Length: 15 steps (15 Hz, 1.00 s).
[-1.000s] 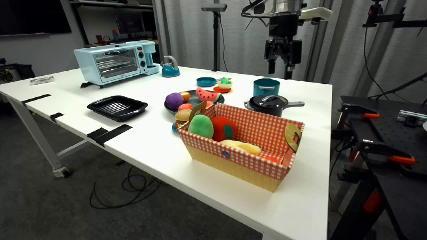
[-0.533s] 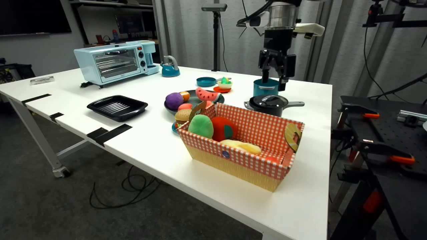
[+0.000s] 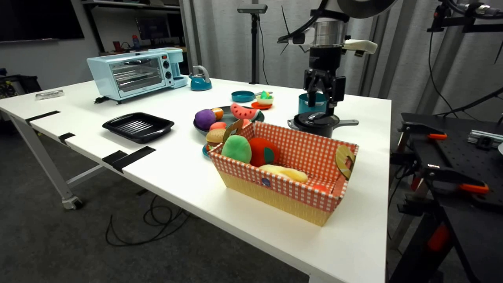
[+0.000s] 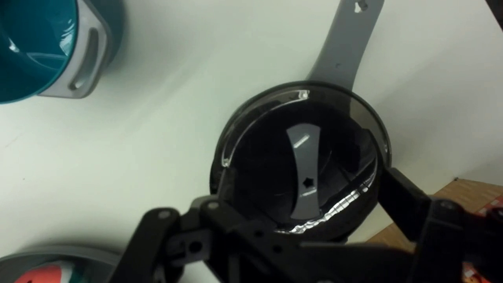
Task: Transfer the lid from the black pot to the blue pot
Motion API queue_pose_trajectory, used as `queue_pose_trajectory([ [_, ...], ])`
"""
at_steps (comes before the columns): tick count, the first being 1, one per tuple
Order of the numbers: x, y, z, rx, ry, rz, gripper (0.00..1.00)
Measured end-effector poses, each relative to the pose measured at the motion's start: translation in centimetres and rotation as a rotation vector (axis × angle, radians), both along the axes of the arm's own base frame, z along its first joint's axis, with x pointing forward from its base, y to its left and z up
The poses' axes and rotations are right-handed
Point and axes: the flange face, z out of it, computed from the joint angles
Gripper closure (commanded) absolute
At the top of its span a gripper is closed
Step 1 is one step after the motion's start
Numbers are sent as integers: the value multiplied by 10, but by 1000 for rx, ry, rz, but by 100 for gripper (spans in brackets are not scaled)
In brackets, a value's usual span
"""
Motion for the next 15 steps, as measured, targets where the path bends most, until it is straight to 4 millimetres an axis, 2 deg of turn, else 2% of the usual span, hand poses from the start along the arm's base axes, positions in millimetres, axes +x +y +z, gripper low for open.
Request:
queue_pose_trajectory([
  [4,3,-2,-7,2,11,0,72],
  [8,7,-2,-5,3,2,0,98],
  [9,8,-2,-4,3,0,1,100],
  [11,8,-1,-4,1,0,8,97],
  [15,9,0,-4,0,-1,13,97],
])
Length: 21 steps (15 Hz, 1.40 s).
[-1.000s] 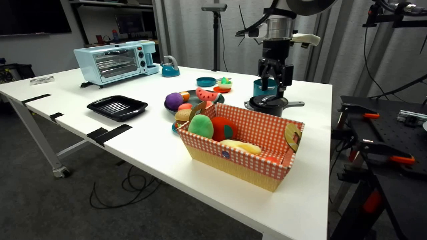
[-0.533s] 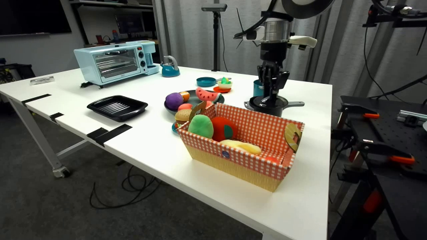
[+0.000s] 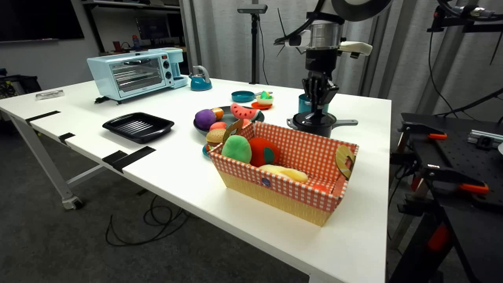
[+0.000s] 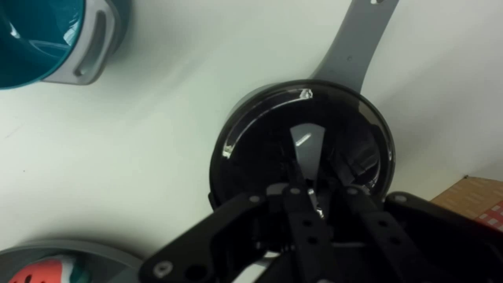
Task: Transfer the lid from the black pot to the blue pot
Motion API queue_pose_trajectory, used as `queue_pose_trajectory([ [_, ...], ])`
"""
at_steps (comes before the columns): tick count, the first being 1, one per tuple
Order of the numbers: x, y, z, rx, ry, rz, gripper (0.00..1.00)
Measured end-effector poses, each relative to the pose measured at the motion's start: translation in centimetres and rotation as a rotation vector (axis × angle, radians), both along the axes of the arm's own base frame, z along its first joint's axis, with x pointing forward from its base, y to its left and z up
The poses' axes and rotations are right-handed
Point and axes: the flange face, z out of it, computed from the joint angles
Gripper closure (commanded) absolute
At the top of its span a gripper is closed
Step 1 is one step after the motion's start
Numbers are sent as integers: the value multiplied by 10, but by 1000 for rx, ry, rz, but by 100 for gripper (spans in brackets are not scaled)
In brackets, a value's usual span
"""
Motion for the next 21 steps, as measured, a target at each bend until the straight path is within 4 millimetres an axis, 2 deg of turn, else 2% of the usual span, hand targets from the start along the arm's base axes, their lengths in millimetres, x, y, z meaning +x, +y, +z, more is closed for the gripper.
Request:
queue_pose_trajectory([
  [5,2,-4,4,0,-6,-28,97],
  [9,6,-9,17,2,5,-96,97],
  [16,17,-13,75,7,4,-214,97],
  [21,31,-40,111,5,-53,-337,97],
])
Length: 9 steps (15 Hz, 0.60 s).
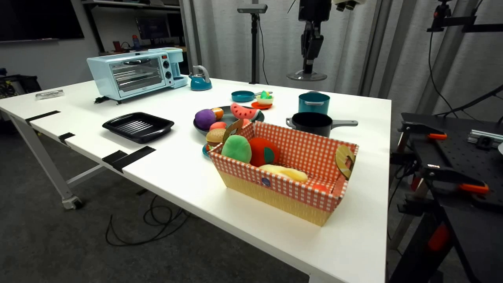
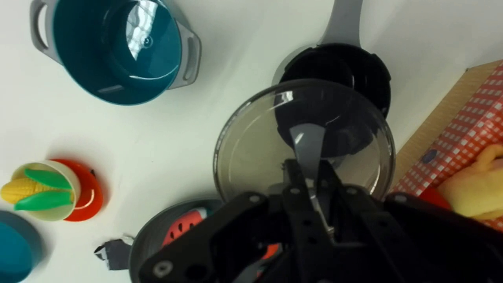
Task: Transfer the lid from the black pot to the blue pot
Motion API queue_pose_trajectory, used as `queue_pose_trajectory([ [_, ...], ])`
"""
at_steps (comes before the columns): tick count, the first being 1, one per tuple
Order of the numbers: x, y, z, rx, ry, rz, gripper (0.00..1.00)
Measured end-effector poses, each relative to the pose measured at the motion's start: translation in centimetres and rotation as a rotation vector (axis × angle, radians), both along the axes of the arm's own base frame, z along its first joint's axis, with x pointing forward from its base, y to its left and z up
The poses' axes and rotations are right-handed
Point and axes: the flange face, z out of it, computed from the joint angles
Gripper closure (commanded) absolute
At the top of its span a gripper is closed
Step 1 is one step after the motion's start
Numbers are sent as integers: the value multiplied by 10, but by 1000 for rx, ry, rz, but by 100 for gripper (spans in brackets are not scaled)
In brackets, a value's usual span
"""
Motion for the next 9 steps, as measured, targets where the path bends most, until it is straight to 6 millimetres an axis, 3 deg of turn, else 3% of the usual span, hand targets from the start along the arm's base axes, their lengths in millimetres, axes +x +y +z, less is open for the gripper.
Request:
queue_pose_trajectory([
  [5,2,-53,15,-12,-36,-151,97],
  [9,-1,-91,11,-23,-50,-262,97],
])
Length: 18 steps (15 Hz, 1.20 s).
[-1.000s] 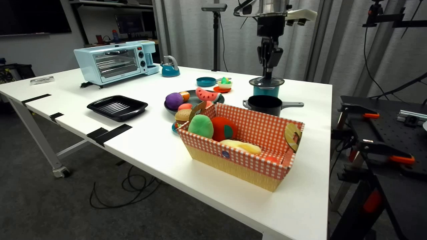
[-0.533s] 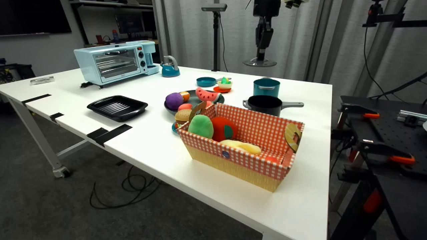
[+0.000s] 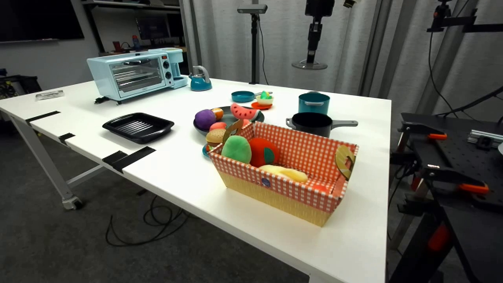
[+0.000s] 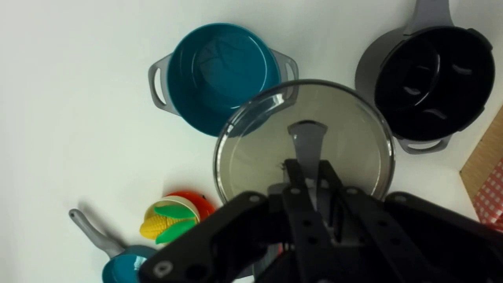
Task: Transfer the lid from the black pot to the blue pot
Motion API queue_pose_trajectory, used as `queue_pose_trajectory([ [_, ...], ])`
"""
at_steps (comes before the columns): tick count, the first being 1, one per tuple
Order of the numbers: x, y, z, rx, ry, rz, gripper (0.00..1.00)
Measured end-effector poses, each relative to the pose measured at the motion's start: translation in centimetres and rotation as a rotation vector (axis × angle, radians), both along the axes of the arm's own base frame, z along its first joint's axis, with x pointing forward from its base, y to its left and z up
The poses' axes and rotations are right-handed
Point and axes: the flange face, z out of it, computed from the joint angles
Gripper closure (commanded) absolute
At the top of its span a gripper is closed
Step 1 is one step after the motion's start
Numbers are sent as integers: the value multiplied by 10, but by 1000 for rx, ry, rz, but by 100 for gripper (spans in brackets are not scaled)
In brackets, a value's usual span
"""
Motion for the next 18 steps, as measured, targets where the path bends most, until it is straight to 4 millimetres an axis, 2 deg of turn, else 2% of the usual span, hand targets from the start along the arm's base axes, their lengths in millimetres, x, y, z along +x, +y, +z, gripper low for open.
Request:
queue_pose_trajectory([
  [4,2,-20,-17,-14,-15,-86,97],
  [12,3,-33,-67,-30,-11,-193,97],
  [18,0,-51,-91,-39,-7,-260,97],
])
